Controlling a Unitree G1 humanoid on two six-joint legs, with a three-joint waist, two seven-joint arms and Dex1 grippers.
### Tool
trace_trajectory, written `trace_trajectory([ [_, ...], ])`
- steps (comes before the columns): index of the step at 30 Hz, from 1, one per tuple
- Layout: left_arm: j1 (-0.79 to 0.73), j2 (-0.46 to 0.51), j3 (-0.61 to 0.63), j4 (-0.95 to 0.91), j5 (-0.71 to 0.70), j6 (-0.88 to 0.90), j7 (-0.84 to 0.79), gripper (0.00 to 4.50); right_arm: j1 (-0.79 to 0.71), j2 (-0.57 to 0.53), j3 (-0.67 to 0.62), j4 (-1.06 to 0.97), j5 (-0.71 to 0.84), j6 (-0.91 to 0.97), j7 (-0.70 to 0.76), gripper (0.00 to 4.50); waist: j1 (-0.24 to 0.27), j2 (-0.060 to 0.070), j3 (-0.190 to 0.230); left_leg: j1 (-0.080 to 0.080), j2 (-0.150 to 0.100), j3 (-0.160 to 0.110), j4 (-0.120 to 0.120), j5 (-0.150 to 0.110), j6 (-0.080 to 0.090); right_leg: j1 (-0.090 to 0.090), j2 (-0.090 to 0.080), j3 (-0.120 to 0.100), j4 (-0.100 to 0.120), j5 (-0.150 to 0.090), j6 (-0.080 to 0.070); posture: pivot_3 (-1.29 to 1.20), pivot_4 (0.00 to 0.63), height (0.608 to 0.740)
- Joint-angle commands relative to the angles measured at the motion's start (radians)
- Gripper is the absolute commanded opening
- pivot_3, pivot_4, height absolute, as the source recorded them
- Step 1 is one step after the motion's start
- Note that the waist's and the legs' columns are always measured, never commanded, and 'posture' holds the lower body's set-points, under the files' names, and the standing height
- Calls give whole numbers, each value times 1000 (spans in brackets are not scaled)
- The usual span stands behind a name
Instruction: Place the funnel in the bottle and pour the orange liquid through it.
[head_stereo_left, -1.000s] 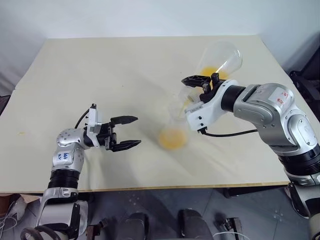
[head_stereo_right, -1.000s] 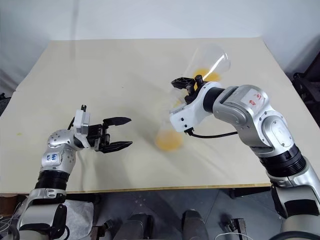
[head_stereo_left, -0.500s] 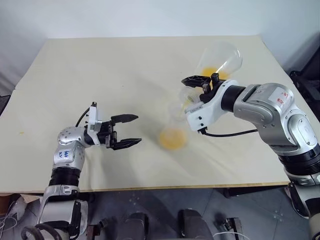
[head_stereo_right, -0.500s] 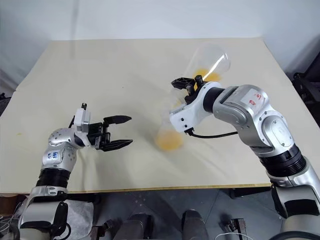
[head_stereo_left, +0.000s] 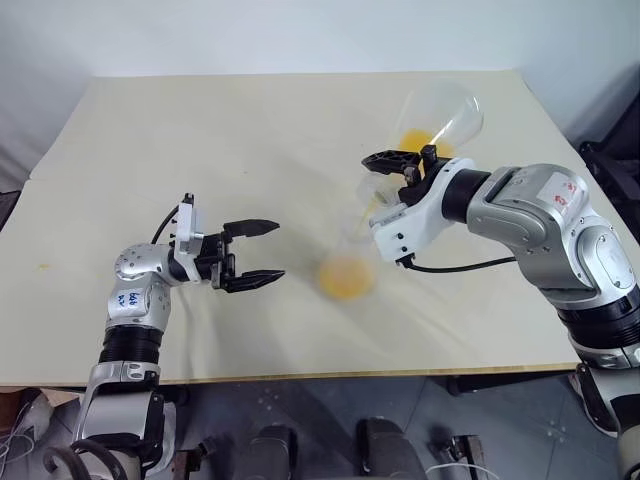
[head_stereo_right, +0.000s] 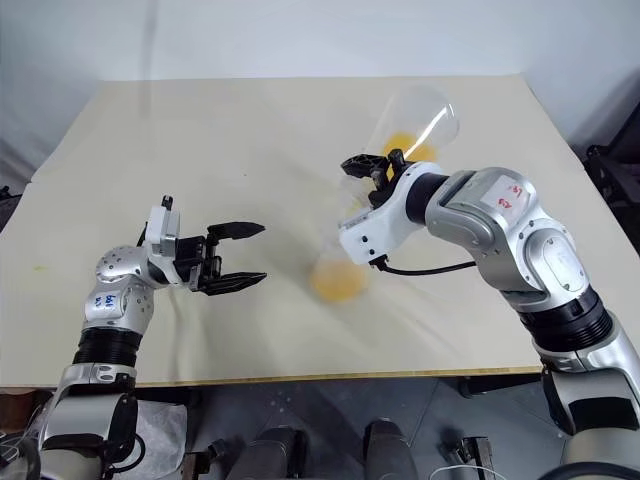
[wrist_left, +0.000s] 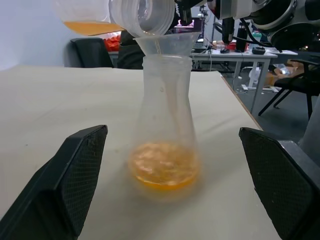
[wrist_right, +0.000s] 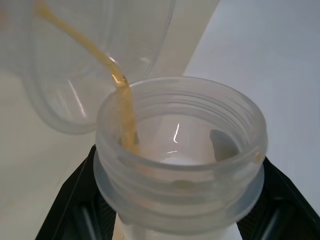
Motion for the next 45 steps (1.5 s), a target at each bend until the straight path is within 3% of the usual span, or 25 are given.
trace_trajectory([
  [1, -16, 2, 3, -4, -13, 1, -10, 4500, -42, -19, -39, -13, -9, -24, -13, 2467, 0, 0, 0, 0, 0, 0, 0, 0, 0, 0, 0, 0, 0, 0, 0, 0, 150, 740],
  [45, -18, 0, 1, -2, -11, 11, -27, 4500, -46, -25, -49, -7, -5, -62, 5, 2467, -1, 0, 0, 0, 0, 0, 0, 0, 0, 0, 0, 0, 0, 0, 0, 0, 150, 740],
])
